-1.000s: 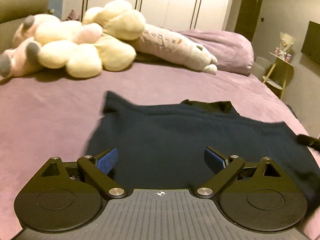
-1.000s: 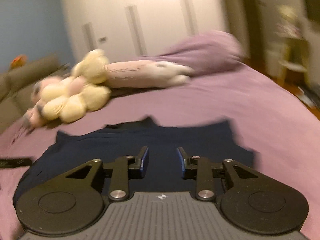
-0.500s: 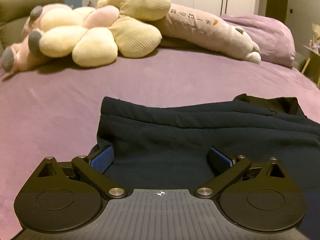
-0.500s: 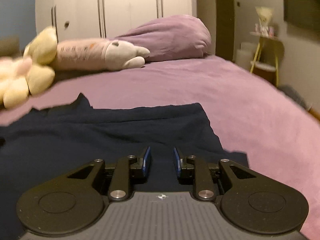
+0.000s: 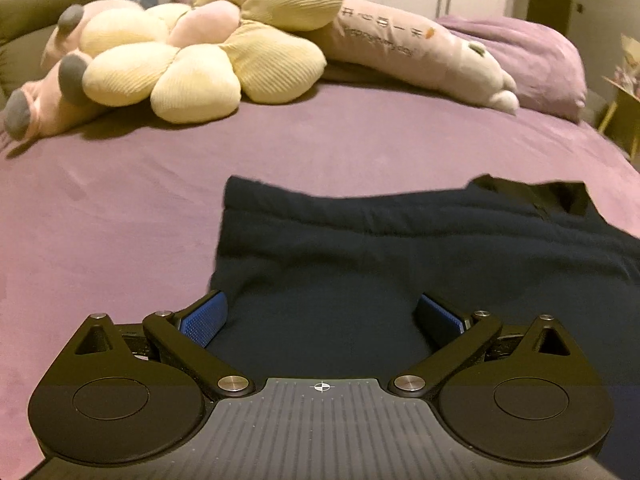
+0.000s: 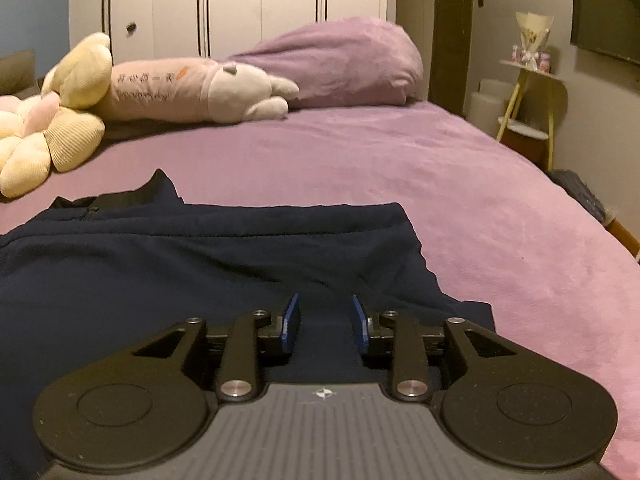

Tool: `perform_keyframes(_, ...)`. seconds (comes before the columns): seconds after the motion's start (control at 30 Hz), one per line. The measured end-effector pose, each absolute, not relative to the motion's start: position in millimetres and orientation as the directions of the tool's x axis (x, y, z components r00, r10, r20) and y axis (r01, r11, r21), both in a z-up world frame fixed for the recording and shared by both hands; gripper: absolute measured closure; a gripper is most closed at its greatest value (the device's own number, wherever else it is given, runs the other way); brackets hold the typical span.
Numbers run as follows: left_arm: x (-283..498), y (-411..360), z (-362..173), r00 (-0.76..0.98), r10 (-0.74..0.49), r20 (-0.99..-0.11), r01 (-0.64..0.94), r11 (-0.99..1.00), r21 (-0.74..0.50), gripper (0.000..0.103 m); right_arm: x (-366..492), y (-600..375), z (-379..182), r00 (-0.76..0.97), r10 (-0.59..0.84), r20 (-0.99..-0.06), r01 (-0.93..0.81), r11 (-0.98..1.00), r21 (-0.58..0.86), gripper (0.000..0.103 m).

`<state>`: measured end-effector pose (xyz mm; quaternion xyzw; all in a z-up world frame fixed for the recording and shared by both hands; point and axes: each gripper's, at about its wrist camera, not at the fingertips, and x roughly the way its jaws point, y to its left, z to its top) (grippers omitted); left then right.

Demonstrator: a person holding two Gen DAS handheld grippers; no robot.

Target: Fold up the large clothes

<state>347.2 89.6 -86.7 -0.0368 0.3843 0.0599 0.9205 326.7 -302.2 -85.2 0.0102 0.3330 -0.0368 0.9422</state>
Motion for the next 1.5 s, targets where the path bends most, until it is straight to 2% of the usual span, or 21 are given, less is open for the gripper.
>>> perform_keyframes(0.13, 295.4, 116.1, -69.5, 0.702, 0.069, -0.709, -0.145, 0.988, -0.048, 0.000, 306.3, -305.4, -63.5, 0.759, -0.033, -0.651, 0.086, 0.995, 0.050, 0.063)
perform_keyframes(0.33, 189.9, 182.3, -69.9, 0.687, -0.100, -0.720, -0.212, 0.920, -0.330, 0.000, 199.3, -301.7, -39.8, 0.810, 0.105, -0.577, -0.005, 0.985, 0.173, 0.063)
perform_keyframes(0.47, 141.5, 201.9, -76.6, 0.694, -0.269, -0.667, -0.219, 0.804, -0.552, 0.000, 143.0, -283.8, -36.5, 0.836, 0.158, -0.526, -0.061, 0.978, 0.198, 0.063)
perform_keyframes(0.6, 133.3, 206.0, -92.0, 0.689, -0.388, -0.612, -0.221, 0.692, -0.688, 0.000, 130.1, -262.9, -39.4, 0.791, 0.231, -0.566, -0.133, 0.969, 0.209, 0.063)
perform_keyframes(0.7, 136.7, 208.9, -108.3, 0.681, -0.445, -0.582, -0.242, 0.613, -0.752, 0.005, 129.2, -253.0, -37.4, 0.769, 0.247, -0.590, -0.136, 0.964, 0.227, 0.063)
perform_keyframes(0.77, 139.3, 213.9, -117.3, 0.680, -0.468, -0.564, -0.265, 0.560, -0.785, 0.013, 128.9, -250.6, -34.1, 0.758, 0.261, -0.598, -0.131, 0.959, 0.251, 0.063)
perform_keyframes(0.97, 144.5, 228.2, -129.3, 0.716, -0.494, -0.493, -0.272, 0.454, -0.849, 0.017, 126.2, -241.6, -31.3, 0.726, 0.237, -0.646, -0.118, 0.968, 0.222, 0.063)
perform_keyframes(1.03, 149.1, 232.3, -133.0, 0.719, -0.503, -0.480, -0.272, 0.433, -0.860, 0.018, 127.2, -241.5, -31.8, 0.719, 0.238, -0.653, -0.106, 0.966, 0.235, 0.066)
perform_keyframes(1.1, 154.5, 235.8, -135.7, 0.722, -0.508, -0.470, -0.270, 0.418, -0.867, 0.018, 130.1, -238.7, -31.5, 0.712, 0.224, -0.666, -0.097, 0.970, 0.222, 0.076)
perform_keyframes(1.2, 164.5, 236.7, -138.2, 0.718, -0.524, -0.459, -0.260, 0.410, -0.874, 0.019, 133.9, -233.4, -30.6, 0.706, 0.193, -0.682, -0.086, 0.978, 0.189, 0.085)
perform_keyframes(1.4, 184.3, 231.9, -141.0, 0.703, -0.549, -0.452, -0.248, 0.406, -0.879, 0.024, 143.1, -221.8, -30.1, 0.696, 0.180, -0.695, -0.084, 0.982, 0.170, 0.090)
perform_keyframes(1.5, 191.4, 232.4, -143.8, 0.705, -0.550, -0.448, -0.259, 0.389, -0.884, 0.032, 149.1, -218.7, -29.7, 0.697, 0.183, -0.694, -0.090, 0.982, 0.169, 0.090)
